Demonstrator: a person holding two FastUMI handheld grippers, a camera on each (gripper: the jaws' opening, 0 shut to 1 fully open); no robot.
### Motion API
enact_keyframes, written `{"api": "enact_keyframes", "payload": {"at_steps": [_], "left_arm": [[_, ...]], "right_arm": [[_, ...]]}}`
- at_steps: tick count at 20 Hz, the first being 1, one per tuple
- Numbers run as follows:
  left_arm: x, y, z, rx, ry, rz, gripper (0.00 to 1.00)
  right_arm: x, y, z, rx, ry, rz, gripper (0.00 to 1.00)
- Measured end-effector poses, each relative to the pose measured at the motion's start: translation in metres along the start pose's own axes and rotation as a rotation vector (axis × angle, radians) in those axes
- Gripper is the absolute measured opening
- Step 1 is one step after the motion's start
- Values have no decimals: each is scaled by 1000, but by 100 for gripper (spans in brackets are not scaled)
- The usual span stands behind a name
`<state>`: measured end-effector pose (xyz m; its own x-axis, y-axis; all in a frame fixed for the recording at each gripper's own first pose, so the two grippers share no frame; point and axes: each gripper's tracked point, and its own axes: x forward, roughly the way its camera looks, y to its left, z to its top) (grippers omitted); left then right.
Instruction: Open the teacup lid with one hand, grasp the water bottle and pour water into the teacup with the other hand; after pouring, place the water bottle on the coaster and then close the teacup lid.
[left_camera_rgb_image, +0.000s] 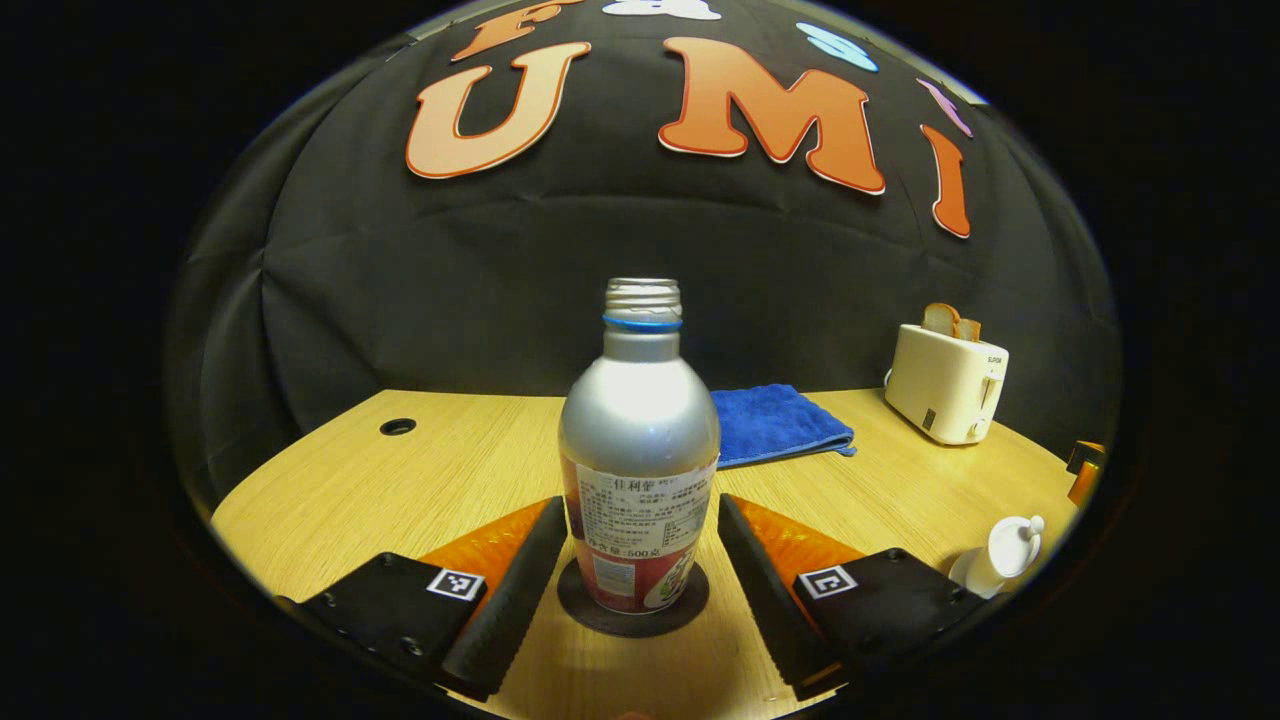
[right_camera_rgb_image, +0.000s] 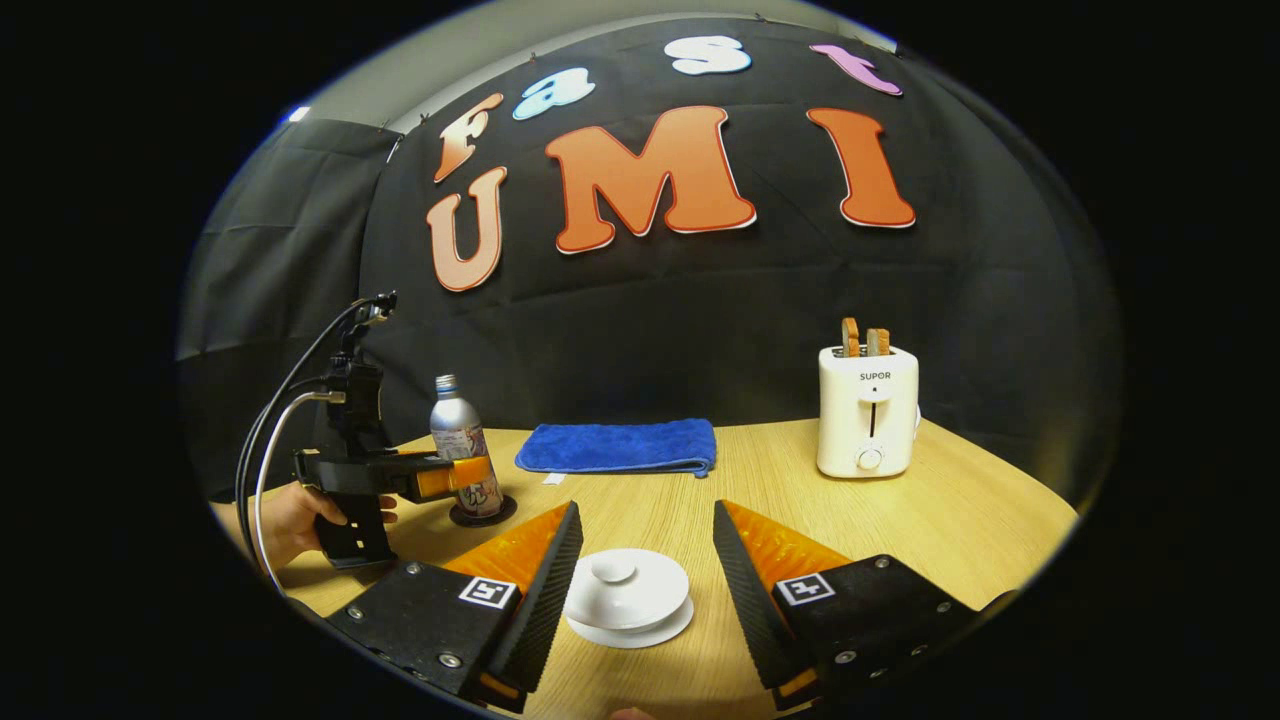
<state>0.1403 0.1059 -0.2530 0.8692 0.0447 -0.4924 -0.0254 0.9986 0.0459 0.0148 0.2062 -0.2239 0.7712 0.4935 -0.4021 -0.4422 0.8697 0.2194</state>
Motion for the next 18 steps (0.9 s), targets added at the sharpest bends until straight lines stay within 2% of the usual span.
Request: {"api": "enact_keyframes", "payload": {"at_steps": [5,10,18], "left_arm": [[-34,0,10,33,-41,15,98],[-101,-10,56,8,-200,5,98],[-194,-2,110,10,-396,84,98]], "right_arm": [[-12,11,13,-14,-26,6,79],[-22,25,39,-36,-91,0,80],[-40,42,79,-90,-206,-11,82]]}}
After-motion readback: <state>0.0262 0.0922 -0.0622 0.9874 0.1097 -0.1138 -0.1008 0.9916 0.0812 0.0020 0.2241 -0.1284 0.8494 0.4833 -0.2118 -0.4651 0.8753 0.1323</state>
